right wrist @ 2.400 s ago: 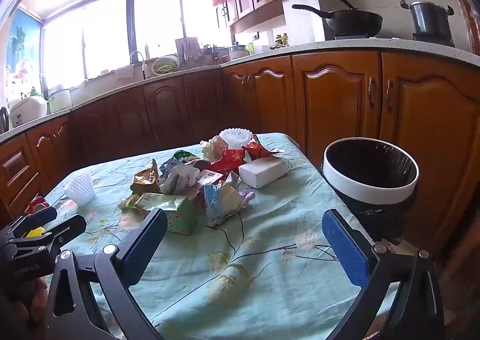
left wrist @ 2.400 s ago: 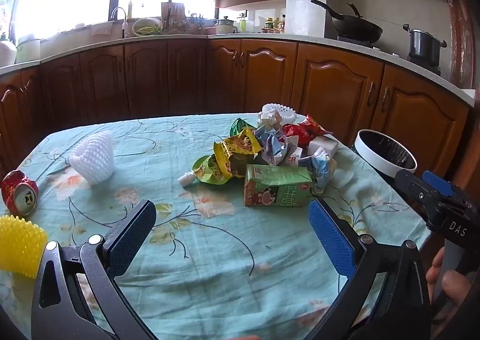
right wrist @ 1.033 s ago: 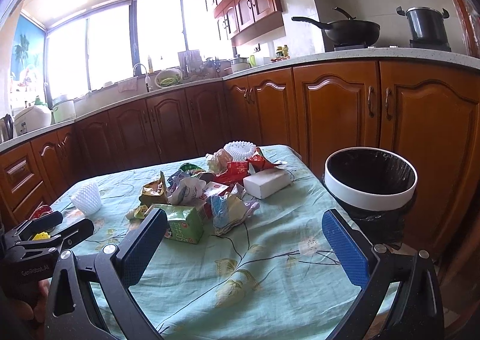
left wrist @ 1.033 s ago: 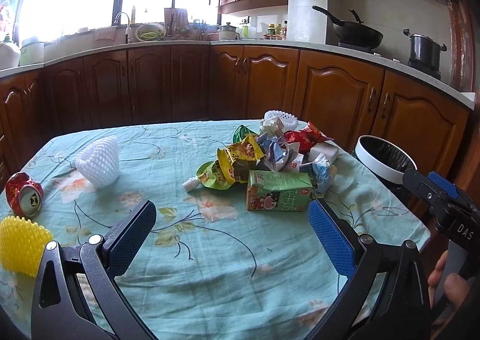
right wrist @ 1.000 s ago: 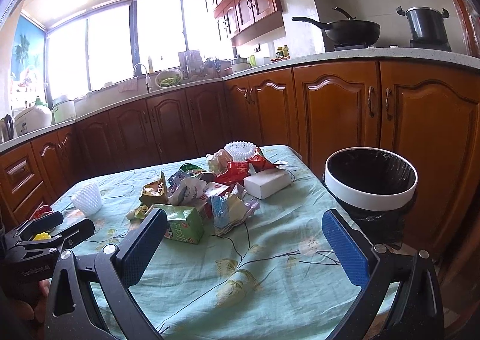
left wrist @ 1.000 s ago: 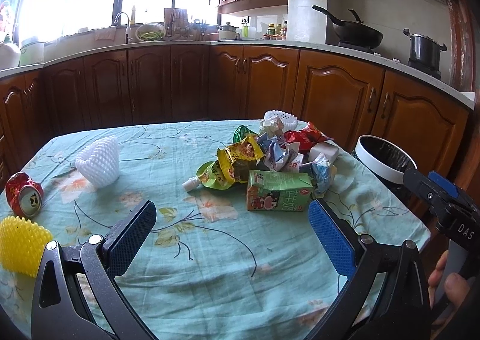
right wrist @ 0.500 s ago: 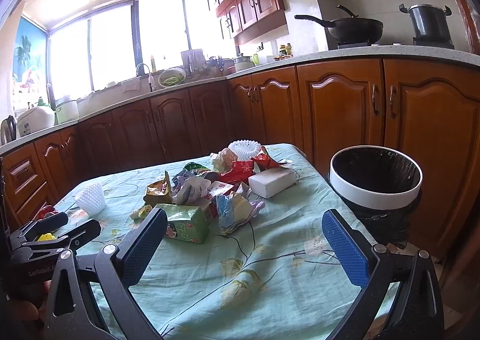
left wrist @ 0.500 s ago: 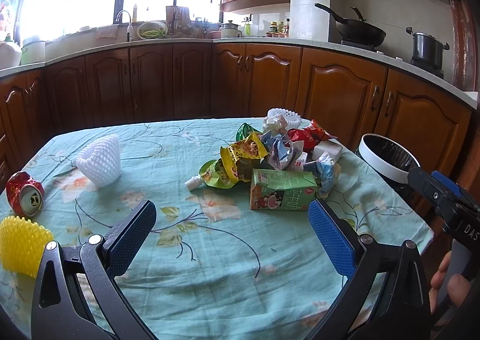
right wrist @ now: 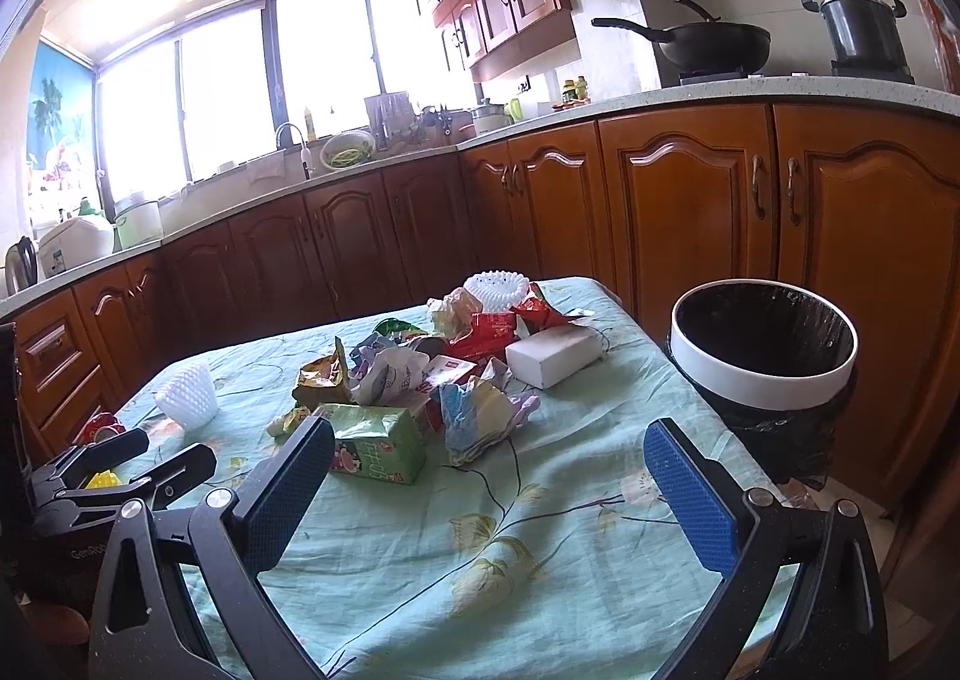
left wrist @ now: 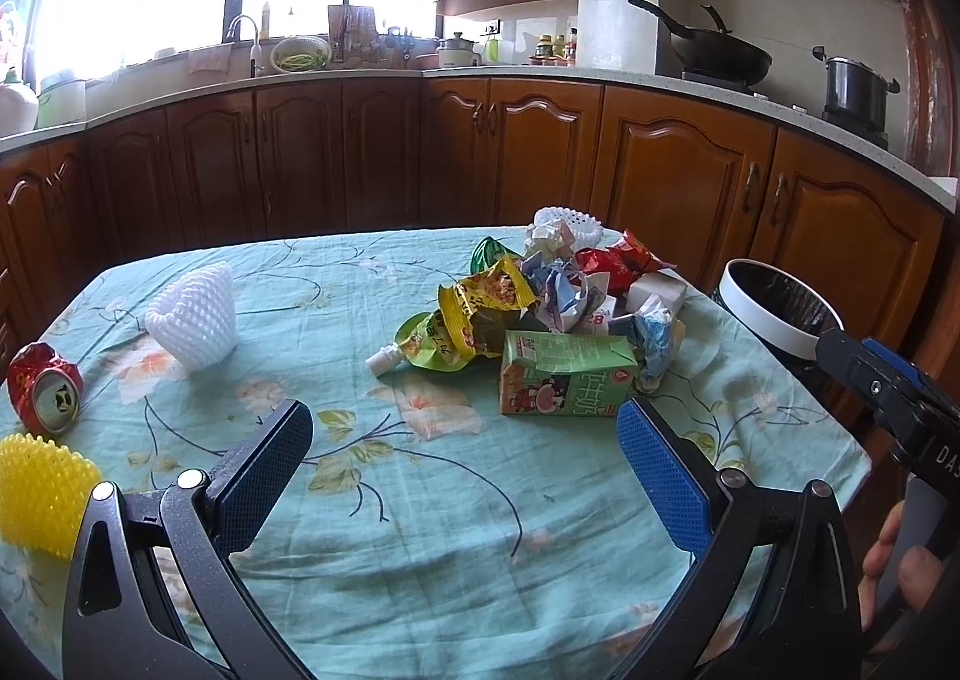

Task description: Collect trash

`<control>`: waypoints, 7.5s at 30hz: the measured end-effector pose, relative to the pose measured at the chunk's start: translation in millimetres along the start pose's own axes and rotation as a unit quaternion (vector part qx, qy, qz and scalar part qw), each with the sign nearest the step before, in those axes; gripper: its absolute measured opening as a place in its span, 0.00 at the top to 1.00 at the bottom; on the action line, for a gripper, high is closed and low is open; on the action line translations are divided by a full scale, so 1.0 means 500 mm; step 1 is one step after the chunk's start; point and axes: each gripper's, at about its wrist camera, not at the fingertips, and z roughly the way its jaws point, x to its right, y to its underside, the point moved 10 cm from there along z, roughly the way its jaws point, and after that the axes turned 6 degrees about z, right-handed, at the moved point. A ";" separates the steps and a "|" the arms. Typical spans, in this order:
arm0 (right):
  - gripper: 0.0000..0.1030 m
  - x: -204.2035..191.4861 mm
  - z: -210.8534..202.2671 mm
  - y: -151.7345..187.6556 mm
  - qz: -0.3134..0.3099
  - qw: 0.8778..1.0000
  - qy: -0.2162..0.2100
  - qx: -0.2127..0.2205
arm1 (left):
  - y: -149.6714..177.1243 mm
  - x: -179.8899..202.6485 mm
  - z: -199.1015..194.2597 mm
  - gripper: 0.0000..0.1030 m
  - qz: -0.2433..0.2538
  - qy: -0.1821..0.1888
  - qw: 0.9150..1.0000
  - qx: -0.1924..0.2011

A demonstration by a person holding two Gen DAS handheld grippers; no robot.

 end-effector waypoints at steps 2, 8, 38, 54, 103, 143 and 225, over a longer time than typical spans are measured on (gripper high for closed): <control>0.00 0.000 0.004 0.002 0.001 1.000 -0.002 -0.003 | 0.001 0.000 0.004 0.00 0.002 -0.001 1.000 -0.002; 0.00 0.002 0.021 0.005 0.011 1.000 -0.008 -0.016 | 0.004 0.003 0.020 0.00 0.003 0.004 1.000 -0.014; 0.35 0.024 0.260 0.041 0.088 0.980 -0.028 -0.176 | -0.053 -0.023 0.248 0.29 0.044 0.026 0.991 -0.121; 0.79 0.004 0.255 0.022 0.087 0.980 -0.061 -0.170 | -0.070 -0.020 0.255 0.98 0.021 0.059 0.991 -0.120; 0.79 0.476 0.147 -0.157 0.173 0.979 0.078 -0.075 | -0.256 0.534 0.263 0.99 0.110 0.250 0.960 -0.060; 0.06 0.474 0.144 -0.112 0.218 0.971 0.057 -0.082 | -0.194 0.549 0.303 0.33 0.101 0.223 0.965 -0.096; 0.76 0.237 0.144 -0.070 0.153 0.981 -0.002 -0.116 | -0.063 0.283 0.193 0.72 0.097 0.255 0.952 -0.139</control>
